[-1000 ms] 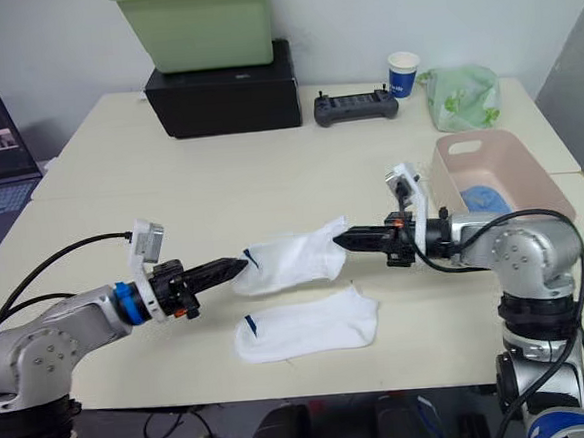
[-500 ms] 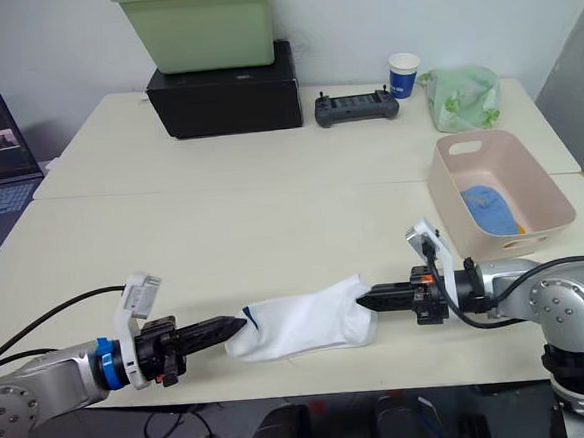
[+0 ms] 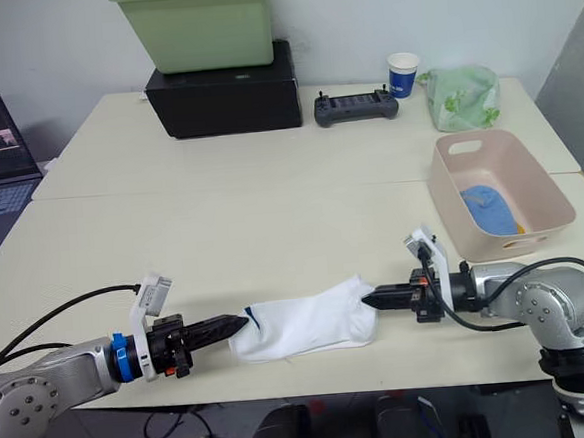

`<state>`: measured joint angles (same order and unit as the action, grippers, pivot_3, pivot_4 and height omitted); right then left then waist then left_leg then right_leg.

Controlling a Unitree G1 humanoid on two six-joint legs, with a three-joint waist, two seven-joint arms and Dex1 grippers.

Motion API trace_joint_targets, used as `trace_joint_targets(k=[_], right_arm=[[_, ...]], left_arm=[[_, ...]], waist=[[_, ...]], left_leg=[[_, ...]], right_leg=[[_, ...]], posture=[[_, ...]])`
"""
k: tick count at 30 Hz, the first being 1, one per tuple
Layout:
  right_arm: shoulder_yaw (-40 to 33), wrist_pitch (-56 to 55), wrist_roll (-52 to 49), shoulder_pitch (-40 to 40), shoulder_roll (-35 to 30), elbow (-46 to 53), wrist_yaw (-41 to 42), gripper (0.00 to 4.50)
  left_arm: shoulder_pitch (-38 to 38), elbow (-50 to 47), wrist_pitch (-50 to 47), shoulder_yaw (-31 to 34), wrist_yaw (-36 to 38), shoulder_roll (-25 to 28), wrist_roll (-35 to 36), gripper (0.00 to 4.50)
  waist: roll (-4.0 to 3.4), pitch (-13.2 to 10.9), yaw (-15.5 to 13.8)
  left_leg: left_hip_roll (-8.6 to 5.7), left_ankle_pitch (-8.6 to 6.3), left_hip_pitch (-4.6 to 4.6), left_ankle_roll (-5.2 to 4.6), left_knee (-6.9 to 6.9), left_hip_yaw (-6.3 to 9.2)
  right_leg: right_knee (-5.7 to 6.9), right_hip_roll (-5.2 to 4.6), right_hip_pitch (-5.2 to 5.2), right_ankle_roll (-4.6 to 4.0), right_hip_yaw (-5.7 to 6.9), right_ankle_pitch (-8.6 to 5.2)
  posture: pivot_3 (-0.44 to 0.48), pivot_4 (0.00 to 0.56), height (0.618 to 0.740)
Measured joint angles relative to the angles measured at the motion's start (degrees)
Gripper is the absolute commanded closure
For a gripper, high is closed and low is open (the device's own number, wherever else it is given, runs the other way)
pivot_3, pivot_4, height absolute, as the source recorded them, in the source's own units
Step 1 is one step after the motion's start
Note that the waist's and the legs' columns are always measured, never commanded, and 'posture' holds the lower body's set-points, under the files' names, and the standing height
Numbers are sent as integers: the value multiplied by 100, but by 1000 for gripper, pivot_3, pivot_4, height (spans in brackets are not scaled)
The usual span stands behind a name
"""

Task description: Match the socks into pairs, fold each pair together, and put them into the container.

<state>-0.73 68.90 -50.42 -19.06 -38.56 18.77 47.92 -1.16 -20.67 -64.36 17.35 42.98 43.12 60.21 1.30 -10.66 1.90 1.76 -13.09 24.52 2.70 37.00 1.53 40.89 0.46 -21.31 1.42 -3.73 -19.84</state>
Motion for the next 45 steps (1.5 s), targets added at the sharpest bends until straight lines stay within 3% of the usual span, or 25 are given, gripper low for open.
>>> trace_joint_targets(k=[24,45], right_arm=[[425,-360,476,66,-108,-352,75,4474],[416,-306,306,94,84,-202,9,4474]], left_arm=[[348,559,729,-821,229,-66,-1148,4500],[310,566,575,-630,510,268,-1179,4500]], waist=[[0,0,-4],[0,0,-1]], left_leg=[[0,0,1,0,0,-2],[0,0,1,0,-1,-1]], right_leg=[[-1,-1,0,0,-2,0],[-1,-1,-1,0,-1,0]], posture=[[0,150,740],[0,150,740]])
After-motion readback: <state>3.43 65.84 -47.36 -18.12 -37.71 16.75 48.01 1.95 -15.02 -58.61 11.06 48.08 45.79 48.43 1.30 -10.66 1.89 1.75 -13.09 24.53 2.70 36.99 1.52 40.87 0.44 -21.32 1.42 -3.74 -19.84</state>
